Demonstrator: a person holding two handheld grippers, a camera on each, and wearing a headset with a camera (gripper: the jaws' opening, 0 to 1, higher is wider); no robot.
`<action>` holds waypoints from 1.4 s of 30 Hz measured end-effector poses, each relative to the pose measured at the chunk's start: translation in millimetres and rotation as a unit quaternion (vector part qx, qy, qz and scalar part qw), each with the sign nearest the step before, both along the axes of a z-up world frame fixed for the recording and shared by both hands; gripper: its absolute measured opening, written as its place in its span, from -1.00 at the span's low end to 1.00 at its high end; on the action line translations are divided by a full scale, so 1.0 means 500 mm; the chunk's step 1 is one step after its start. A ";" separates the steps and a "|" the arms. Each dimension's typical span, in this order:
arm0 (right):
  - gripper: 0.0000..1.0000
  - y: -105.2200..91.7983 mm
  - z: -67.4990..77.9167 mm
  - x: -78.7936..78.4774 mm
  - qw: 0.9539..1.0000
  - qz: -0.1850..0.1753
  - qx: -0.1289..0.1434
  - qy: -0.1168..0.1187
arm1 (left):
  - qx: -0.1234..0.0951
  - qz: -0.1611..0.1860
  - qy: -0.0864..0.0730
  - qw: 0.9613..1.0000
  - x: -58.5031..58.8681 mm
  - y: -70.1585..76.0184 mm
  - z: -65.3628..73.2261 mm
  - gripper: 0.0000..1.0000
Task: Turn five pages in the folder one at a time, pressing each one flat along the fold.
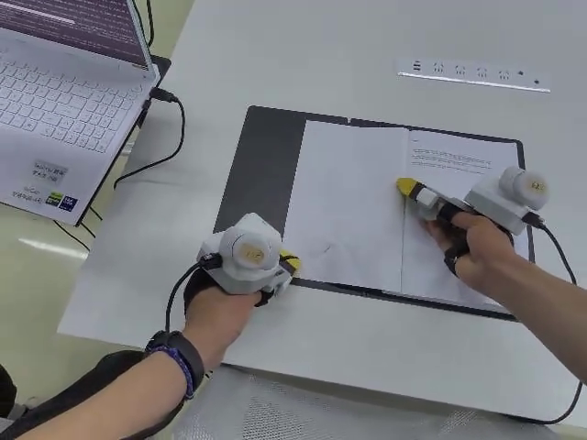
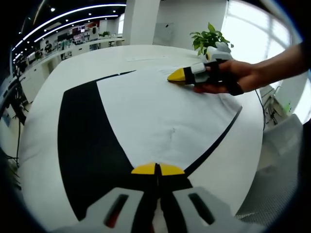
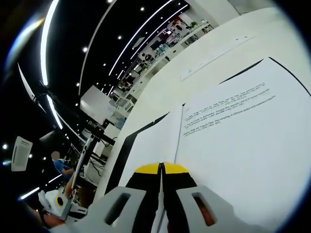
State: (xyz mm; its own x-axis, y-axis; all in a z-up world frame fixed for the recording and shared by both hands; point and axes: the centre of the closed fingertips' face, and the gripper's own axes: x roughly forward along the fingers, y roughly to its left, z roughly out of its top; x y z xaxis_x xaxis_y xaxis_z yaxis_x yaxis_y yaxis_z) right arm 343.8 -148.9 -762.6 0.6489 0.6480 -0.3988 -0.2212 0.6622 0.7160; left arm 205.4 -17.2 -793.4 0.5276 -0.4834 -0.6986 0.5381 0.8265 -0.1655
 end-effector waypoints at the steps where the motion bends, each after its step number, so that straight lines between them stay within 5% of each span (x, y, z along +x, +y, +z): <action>1: -1.00 0.000 -0.001 0.003 1.000 0.001 0.000 0.000 | 0.000 0.000 -0.001 1.000 0.000 0.000 0.000 -1.00; 20: -1.00 -0.003 0.009 0.060 0.999 -0.041 0.017 -0.011 | -0.001 0.008 0.000 1.000 0.000 0.000 -0.001 -1.00; 32: -1.00 -0.010 0.011 0.110 0.994 -0.094 0.052 -0.010 | 0.001 0.010 0.000 1.000 -0.001 0.001 0.000 -1.00; 42: -1.00 -0.009 0.010 0.146 0.993 -0.107 0.049 -0.019 | 0.000 0.008 0.002 1.000 -0.001 0.002 -0.001 -1.00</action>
State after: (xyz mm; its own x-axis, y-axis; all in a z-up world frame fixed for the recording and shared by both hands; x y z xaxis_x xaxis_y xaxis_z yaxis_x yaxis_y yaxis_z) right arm 416.8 -153.6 -757.8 0.7896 0.5279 -0.3128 -0.1107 0.6240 0.7735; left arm 204.7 -15.9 -793.9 0.5314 -0.4756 -0.7010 0.5248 0.8344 -0.1683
